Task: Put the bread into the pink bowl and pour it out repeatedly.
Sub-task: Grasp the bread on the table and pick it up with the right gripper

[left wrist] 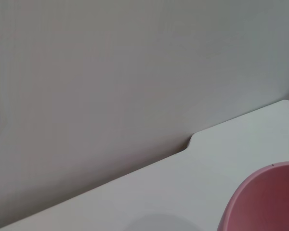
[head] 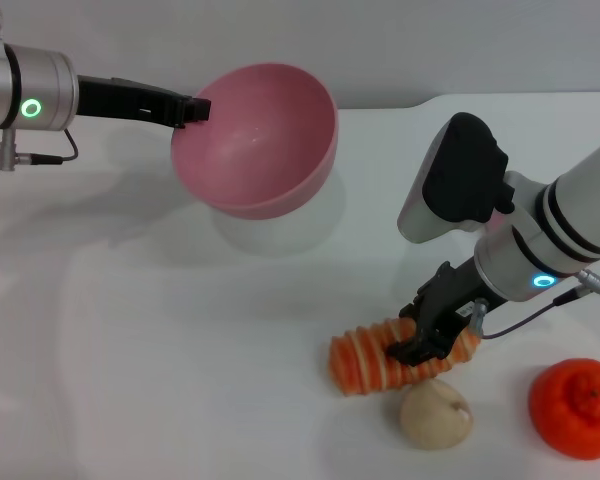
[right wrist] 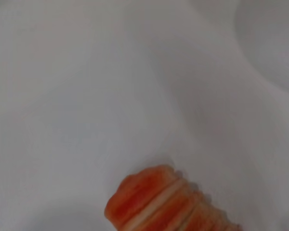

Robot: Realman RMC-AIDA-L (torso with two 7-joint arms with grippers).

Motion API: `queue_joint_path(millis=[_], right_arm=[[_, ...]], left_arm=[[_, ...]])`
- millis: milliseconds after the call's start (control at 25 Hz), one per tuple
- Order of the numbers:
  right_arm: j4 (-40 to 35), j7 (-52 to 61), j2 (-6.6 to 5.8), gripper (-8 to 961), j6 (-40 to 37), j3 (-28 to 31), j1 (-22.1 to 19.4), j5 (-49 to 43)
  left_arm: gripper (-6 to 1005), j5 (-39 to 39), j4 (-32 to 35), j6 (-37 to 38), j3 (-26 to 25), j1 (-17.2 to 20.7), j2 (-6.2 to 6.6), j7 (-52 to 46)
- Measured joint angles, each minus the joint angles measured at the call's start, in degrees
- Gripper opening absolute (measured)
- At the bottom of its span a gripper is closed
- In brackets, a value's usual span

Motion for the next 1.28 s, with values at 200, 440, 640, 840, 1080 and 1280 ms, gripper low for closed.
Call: queue_joint_path(millis=[200, 440, 640, 840, 1080, 1280], right_arm=[[-0.4, -0.4, -0.05, 497, 0.4, 0.0, -0.4, 0.2], [-0.9, -0.4, -0.05, 446, 0.3, 0.2, -0.5, 0.2], [-1.0, -0.4, -0.10, 365, 0.3, 0.4, -0.5, 0.2], [-1.0, -0.4, -0.13, 318, 0.4, 0.4, -0.5, 0.2], [-1.6, -0.4, -0.14, 294, 0.3, 0.4, -0.5, 0.3], [-4.4, 0.0, -0.14, 274, -0.5, 0.1, -1.1, 0.3]], left_arm=[[126, 0.0, 0.0, -0.4, 0.2, 0.0, -0.10, 0.0], [126, 0.0, 0.0, -0.6, 0.1, 0.0, -0.19, 0.3], [127, 0.0, 0.0, -0.7, 0.1, 0.0, -0.19, 0.3], [127, 0.0, 0.0, -0.7, 0.0, 0.0, -0.17, 0.3], [128, 0.0, 0.0, -0.7, 0.0, 0.1, -0.17, 0.3], [129, 0.0, -0.1, -0.7, 0.0, 0.3, -0.17, 0.4]])
